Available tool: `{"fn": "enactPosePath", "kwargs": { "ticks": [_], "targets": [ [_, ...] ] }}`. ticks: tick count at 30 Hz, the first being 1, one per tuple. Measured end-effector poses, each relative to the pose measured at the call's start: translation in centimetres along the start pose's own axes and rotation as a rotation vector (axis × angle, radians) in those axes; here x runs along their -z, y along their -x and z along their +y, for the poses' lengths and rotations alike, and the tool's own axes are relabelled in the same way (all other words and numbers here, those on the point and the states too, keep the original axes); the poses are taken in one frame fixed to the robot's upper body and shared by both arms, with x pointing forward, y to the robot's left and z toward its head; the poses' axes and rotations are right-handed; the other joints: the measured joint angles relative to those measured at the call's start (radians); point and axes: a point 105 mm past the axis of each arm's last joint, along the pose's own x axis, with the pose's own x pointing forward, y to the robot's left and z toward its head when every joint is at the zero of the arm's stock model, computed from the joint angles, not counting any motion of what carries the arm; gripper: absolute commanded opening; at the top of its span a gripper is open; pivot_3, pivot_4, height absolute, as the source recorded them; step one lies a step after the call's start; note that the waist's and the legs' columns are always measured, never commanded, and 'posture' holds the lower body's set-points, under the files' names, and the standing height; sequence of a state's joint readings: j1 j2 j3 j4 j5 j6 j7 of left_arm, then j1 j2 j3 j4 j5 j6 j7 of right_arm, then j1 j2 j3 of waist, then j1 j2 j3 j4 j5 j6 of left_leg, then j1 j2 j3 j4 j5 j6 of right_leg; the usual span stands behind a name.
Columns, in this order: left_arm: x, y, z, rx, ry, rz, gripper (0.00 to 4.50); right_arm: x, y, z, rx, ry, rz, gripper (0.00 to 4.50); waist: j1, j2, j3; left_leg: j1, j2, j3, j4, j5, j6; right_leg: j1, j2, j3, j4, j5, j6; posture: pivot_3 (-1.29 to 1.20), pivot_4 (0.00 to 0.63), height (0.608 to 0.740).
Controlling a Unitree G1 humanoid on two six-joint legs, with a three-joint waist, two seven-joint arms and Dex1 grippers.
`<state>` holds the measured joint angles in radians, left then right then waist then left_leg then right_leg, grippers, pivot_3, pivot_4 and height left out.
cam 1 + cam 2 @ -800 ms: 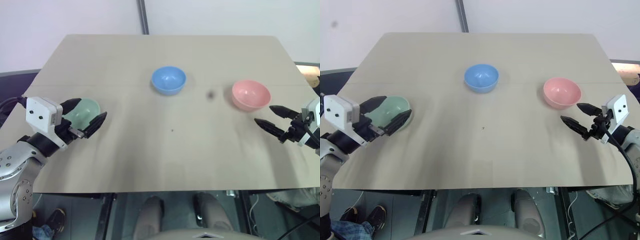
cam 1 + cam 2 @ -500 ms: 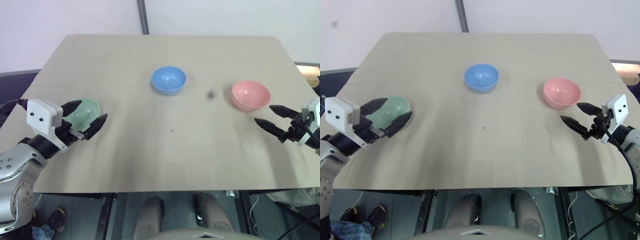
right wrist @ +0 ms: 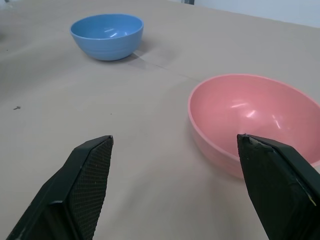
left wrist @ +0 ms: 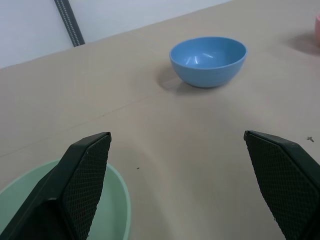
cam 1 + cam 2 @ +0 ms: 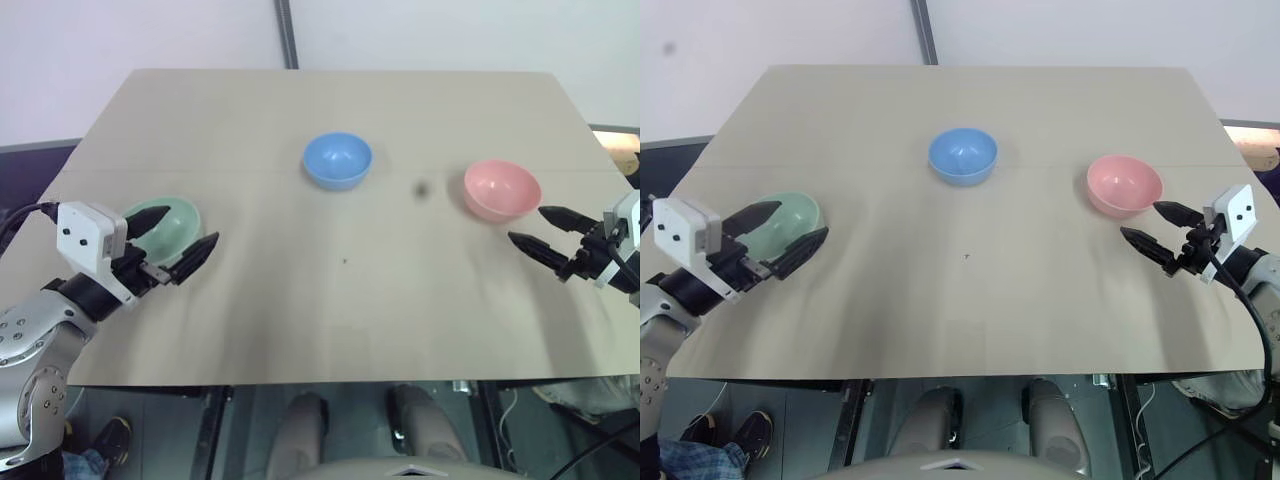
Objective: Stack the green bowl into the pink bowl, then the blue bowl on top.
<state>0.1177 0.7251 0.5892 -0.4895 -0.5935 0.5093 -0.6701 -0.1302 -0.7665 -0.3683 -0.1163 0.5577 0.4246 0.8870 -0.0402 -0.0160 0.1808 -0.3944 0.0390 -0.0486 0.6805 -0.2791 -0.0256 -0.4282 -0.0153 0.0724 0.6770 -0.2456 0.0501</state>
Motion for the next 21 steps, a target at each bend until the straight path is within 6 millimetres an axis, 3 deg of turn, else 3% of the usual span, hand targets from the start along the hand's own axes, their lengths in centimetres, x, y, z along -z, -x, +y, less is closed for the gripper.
{"fn": "enactPosePath", "kwargs": {
  "ticks": [3,13,18,21],
  "targets": [
    [-0.1,0.0,-0.2,0.02,0.001,-0.001,4.5,0.0,-0.2,0.1,-0.002,0.001,0.003,4.31,0.0,0.0,0.0,0.0,0.0,0.0,0.0,0.0,0.0,0.0,0.0,0.0,0.0,0.0,0.0,0.0,0.15,0.74],
    [-1.2,-0.4,-5.3,0.426,0.016,0.022,4.5,-1.9,-4.6,-1.7,0.087,0.13,0.064,4.31,-0.002,0.001,0.0,0.001,0.0,0.002,0.0,0.0,0.0,-0.001,0.0,0.001,0.0,0.0,0.0,0.0,0.15,0.74],
    [-2.2,-1.3,-6.4,0.541,0.004,0.002,4.5,-3.6,-7.9,-0.5,0.023,0.226,0.101,4.31,-0.003,0.001,0.001,0.001,0.0,0.002,0.0,0.0,0.0,-0.001,0.0,0.002,0.0,0.0,0.0,0.0,0.15,0.74],
    [-2.2,-1.8,-6.6,0.571,0.004,0.003,4.5,-3.3,-9.3,0.2,-0.03,0.253,0.153,4.31,-0.002,0.001,0.001,0.0,0.0,0.002,0.0,0.0,0.0,-0.001,0.0,0.001,0.0,0.0,0.0,0.0,0.15,0.74]
  ]
}}
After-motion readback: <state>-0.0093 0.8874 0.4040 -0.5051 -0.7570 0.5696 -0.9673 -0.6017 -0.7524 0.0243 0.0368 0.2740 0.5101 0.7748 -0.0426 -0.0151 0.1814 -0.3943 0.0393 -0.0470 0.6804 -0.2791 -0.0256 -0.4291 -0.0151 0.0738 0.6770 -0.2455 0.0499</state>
